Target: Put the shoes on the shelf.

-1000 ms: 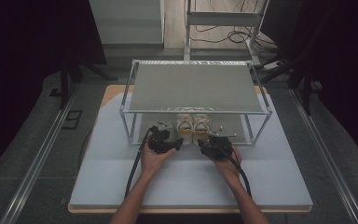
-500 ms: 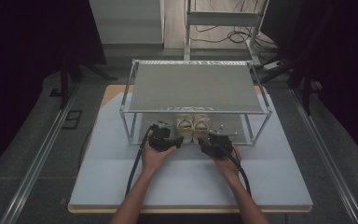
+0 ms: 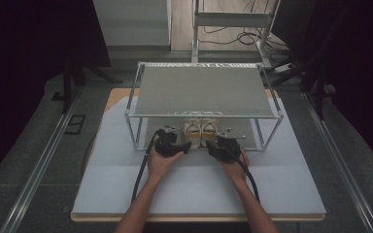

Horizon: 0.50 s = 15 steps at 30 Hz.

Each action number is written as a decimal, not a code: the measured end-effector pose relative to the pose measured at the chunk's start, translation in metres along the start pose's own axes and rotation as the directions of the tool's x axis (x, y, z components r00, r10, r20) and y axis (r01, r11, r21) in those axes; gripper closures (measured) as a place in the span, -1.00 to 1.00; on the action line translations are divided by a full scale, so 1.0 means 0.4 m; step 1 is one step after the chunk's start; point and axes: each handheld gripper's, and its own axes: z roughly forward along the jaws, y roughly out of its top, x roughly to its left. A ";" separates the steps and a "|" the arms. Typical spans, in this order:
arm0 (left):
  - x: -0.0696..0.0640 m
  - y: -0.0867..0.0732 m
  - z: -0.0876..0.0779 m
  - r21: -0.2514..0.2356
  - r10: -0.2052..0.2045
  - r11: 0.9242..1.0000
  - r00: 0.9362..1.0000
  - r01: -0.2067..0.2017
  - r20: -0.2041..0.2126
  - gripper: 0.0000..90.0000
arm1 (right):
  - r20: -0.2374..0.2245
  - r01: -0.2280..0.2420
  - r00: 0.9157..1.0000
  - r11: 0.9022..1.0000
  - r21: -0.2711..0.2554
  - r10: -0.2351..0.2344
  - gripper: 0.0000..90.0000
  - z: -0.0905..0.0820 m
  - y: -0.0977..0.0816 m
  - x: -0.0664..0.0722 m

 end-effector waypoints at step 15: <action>-0.002 0.008 0.030 -0.005 -0.083 0.997 0.995 0.083 -0.047 -0.20 | 0.004 -0.005 1.000 1.000 -0.002 0.005 0.03 0.007 0.000 -0.002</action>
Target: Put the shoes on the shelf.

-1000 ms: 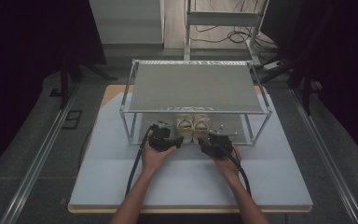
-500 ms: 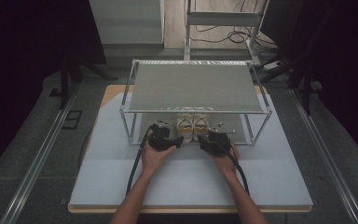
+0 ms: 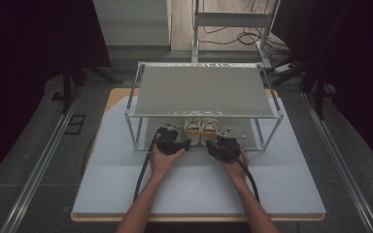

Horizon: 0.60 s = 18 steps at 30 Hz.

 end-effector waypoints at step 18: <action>0.007 -0.016 -0.036 -0.013 0.066 0.998 0.997 -0.065 0.032 -0.34 | -0.001 -0.024 1.000 0.999 -0.025 0.024 -0.05 -0.023 -0.002 -0.002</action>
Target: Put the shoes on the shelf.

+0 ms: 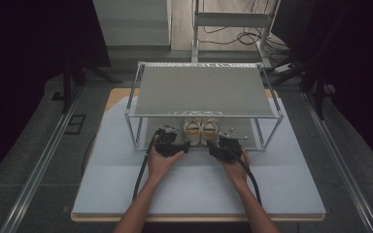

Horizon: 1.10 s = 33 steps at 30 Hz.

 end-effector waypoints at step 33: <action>0.015 -0.178 -0.200 0.004 0.027 1.000 0.996 -0.027 0.088 -0.38 | -0.106 0.033 0.994 0.999 -0.016 -0.034 -0.06 -0.222 -0.138 -0.051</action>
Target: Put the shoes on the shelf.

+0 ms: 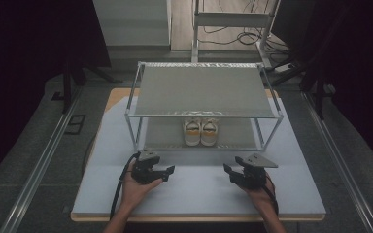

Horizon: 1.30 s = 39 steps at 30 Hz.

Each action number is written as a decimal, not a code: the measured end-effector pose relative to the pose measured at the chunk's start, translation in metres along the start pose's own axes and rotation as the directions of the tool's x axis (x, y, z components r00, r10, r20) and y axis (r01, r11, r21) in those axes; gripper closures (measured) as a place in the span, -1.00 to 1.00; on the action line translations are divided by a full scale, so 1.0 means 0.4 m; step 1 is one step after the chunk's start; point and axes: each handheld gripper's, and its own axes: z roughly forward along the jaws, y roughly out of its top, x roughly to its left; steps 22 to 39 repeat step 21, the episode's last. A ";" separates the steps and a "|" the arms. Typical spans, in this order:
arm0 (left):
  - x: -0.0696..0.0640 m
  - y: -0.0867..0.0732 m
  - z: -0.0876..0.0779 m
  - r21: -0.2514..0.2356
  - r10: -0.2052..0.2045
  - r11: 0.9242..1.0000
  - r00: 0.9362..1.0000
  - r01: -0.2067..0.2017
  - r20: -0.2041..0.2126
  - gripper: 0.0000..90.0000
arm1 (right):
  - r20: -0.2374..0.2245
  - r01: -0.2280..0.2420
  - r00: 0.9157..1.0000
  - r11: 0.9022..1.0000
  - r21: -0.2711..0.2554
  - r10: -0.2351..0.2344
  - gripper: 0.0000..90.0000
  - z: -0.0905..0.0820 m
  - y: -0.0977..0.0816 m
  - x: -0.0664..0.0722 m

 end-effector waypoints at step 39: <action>0.038 -0.047 -0.037 0.004 -0.033 0.999 0.999 0.033 -0.041 -0.38 | 0.023 -0.042 0.999 0.999 -0.014 0.043 -0.06 -0.040 -0.037 -0.038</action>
